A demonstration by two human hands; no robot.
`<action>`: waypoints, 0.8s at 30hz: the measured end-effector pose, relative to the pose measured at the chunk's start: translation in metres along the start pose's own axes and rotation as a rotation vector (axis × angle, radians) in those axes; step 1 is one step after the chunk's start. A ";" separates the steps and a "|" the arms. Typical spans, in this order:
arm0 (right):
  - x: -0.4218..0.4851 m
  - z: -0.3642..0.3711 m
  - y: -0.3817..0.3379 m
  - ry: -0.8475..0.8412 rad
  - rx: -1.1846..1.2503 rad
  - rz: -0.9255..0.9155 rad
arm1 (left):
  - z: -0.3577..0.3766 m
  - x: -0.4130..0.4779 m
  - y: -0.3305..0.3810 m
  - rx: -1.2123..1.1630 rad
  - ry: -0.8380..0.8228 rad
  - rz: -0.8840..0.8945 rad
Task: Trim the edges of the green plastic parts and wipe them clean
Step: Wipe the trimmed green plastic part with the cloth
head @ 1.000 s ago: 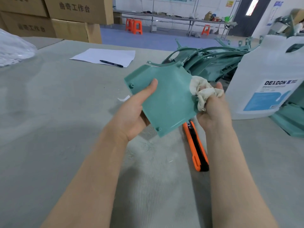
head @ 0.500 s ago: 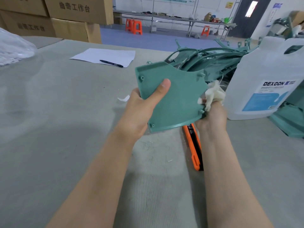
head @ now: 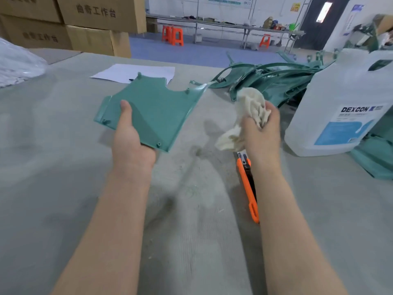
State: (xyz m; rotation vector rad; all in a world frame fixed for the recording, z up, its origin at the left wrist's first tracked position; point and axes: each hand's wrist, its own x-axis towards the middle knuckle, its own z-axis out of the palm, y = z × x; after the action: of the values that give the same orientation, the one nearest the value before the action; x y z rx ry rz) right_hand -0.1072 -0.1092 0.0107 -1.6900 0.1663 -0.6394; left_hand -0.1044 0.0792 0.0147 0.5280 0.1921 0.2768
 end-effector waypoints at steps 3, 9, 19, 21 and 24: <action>-0.004 0.006 -0.008 -0.168 0.486 0.164 | 0.003 -0.006 -0.006 0.041 -0.057 -0.003; -0.018 0.034 -0.010 -0.199 0.491 0.277 | 0.012 -0.016 -0.017 0.335 -0.273 0.038; -0.004 0.014 -0.007 -0.159 0.752 0.448 | 0.008 -0.014 -0.012 0.404 -0.479 -0.007; -0.001 0.011 0.000 -0.065 0.702 0.486 | 0.007 -0.014 -0.011 0.447 -0.551 -0.002; 0.008 0.002 0.009 0.049 0.592 0.475 | 0.002 -0.010 -0.007 0.476 -0.614 0.001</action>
State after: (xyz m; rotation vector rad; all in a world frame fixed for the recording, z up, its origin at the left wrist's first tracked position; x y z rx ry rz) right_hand -0.0976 -0.1135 0.0051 -1.0126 0.3625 -0.3235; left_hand -0.1125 0.0697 0.0136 1.0582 -0.3499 0.0565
